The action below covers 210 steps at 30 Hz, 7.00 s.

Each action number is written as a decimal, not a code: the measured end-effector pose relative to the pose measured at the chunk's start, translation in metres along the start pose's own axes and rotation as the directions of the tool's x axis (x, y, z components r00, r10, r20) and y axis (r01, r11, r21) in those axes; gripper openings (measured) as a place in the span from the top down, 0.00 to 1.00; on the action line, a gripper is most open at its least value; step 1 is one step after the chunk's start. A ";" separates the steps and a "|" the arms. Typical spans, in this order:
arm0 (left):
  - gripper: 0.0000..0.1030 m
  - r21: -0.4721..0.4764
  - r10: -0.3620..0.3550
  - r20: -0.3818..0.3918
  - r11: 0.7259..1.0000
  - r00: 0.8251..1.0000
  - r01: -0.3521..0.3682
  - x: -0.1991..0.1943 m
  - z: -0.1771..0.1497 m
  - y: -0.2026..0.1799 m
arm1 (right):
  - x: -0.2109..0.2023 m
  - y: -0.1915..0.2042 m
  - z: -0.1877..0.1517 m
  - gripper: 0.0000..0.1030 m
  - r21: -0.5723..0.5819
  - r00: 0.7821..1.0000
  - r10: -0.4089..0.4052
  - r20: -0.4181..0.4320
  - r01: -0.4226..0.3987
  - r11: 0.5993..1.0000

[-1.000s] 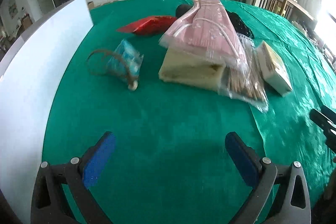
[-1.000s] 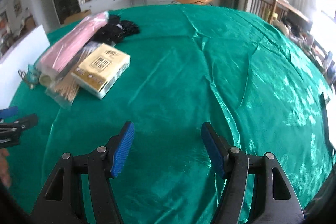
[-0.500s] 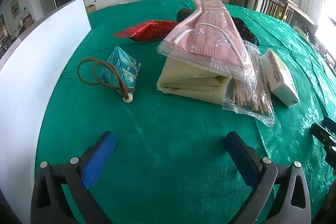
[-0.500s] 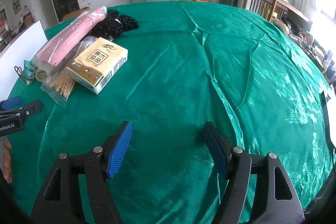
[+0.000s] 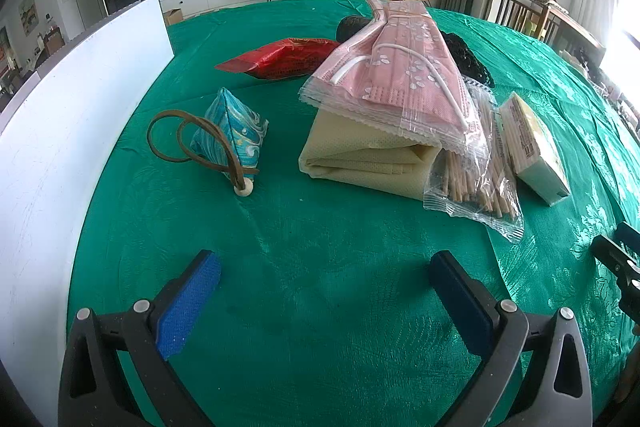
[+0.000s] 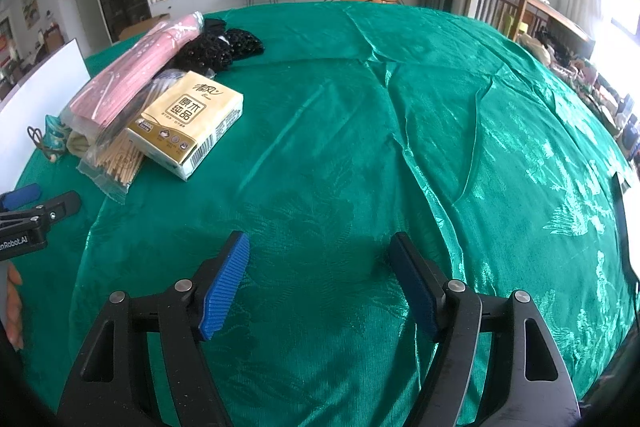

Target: Organize soft objects

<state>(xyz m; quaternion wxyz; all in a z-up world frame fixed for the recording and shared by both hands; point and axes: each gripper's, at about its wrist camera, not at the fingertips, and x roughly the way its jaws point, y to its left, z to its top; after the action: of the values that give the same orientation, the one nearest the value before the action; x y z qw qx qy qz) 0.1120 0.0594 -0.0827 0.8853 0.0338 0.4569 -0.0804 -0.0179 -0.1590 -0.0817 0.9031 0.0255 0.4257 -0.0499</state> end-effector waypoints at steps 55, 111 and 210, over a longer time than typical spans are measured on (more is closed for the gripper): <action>0.00 -0.001 0.001 0.000 1.000 1.000 -0.001 0.000 0.000 0.000 | 0.001 0.000 0.000 0.26 -0.001 1.000 0.000 0.000 0.000 1.000; 0.14 -0.010 -0.085 -0.028 0.996 0.996 0.085 -0.021 0.012 0.046 | 0.001 0.000 0.001 0.24 -0.005 1.000 0.002 -0.001 -0.002 1.000; 0.47 -0.289 0.302 0.079 0.919 0.950 -0.268 -0.207 -0.011 0.240 | -0.156 0.290 0.142 0.43 -0.308 0.706 0.683 -0.186 -0.702 0.642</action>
<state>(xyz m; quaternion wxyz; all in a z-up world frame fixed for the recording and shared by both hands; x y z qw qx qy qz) 0.0263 0.3203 0.0764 0.9099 -0.0277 0.3986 0.1117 0.0244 0.1273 0.1303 0.8306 0.0236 0.4085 0.3778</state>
